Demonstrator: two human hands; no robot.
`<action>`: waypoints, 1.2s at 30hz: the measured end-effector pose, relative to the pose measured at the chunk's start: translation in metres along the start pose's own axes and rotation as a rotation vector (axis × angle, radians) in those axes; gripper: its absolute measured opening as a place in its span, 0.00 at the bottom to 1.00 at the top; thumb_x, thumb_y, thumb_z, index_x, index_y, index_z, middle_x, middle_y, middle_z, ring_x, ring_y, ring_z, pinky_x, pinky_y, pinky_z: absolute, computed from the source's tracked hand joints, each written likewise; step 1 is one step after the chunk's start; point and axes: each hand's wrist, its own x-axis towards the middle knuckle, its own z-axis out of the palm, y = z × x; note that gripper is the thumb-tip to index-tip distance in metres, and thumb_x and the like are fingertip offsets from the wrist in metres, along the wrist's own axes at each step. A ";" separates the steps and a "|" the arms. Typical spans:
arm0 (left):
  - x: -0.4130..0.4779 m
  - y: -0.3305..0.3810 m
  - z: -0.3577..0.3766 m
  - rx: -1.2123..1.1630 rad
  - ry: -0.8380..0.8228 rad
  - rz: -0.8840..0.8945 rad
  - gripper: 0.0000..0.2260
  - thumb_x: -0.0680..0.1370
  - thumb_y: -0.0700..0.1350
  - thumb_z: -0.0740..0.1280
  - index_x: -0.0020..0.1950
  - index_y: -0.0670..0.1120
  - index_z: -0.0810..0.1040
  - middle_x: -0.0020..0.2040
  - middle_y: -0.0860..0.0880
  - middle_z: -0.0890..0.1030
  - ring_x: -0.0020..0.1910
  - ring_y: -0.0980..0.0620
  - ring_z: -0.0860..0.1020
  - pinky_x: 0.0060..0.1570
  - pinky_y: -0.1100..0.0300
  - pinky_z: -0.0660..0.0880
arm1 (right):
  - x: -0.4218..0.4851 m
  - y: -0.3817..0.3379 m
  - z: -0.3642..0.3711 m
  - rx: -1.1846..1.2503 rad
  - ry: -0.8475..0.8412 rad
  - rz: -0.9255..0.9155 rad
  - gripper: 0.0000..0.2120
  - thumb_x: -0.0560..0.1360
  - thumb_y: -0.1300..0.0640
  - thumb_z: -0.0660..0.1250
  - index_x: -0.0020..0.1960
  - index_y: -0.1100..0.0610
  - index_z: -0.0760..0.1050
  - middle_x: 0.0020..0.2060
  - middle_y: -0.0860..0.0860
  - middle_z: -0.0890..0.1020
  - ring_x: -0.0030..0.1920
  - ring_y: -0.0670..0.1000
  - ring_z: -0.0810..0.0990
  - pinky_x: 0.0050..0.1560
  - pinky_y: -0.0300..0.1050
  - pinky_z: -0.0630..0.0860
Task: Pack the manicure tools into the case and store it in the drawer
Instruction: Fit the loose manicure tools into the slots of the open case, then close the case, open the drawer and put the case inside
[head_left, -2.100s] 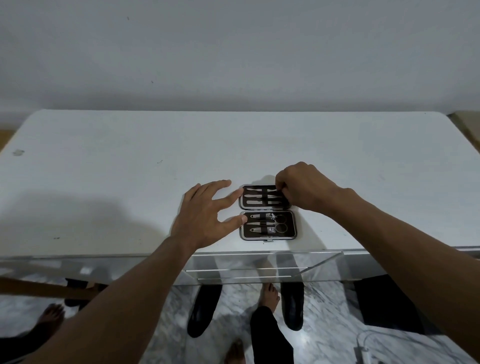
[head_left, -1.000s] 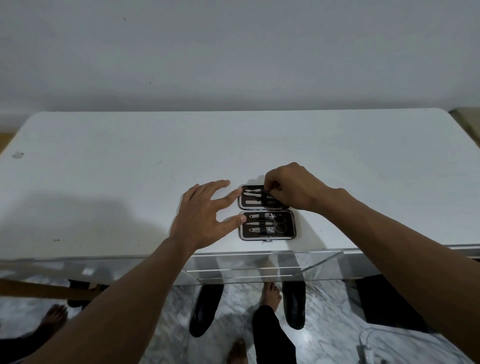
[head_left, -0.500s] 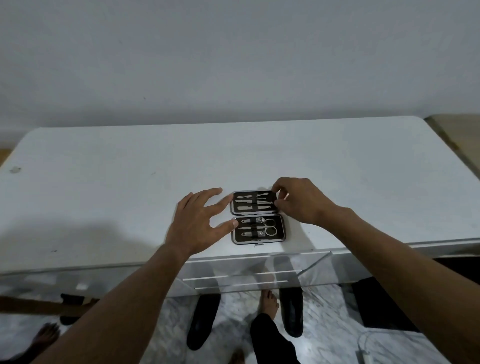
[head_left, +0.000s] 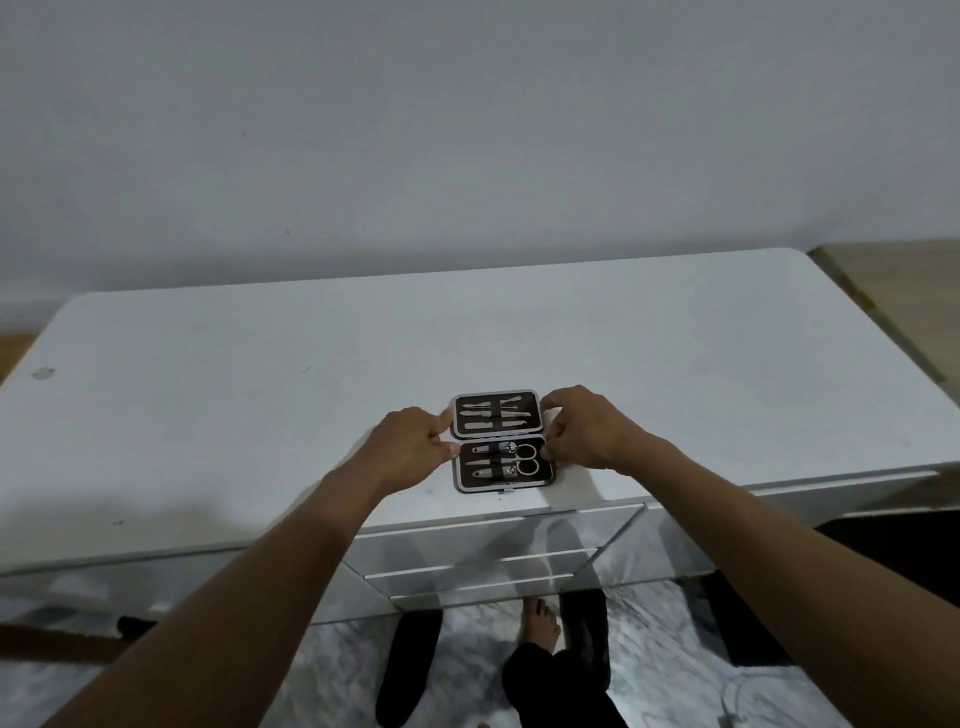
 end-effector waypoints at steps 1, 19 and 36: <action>0.002 0.002 -0.002 -0.053 0.007 -0.039 0.23 0.78 0.49 0.66 0.73 0.47 0.68 0.62 0.44 0.79 0.60 0.46 0.76 0.59 0.56 0.70 | 0.001 -0.001 0.000 0.006 0.013 0.002 0.23 0.65 0.64 0.74 0.60 0.58 0.76 0.50 0.58 0.83 0.52 0.58 0.82 0.54 0.49 0.79; 0.003 0.019 0.006 -0.461 0.276 -0.240 0.06 0.69 0.33 0.69 0.35 0.43 0.81 0.40 0.48 0.81 0.45 0.44 0.80 0.42 0.53 0.77 | 0.001 -0.005 0.006 0.153 0.077 0.063 0.33 0.66 0.70 0.69 0.69 0.52 0.73 0.41 0.51 0.81 0.45 0.50 0.80 0.48 0.41 0.74; -0.018 0.025 0.027 -0.616 0.529 -0.106 0.18 0.74 0.34 0.67 0.62 0.49 0.80 0.49 0.51 0.84 0.44 0.55 0.79 0.46 0.71 0.68 | -0.031 0.000 0.023 0.415 0.291 -0.029 0.22 0.71 0.60 0.70 0.65 0.52 0.74 0.57 0.50 0.83 0.60 0.48 0.80 0.62 0.46 0.76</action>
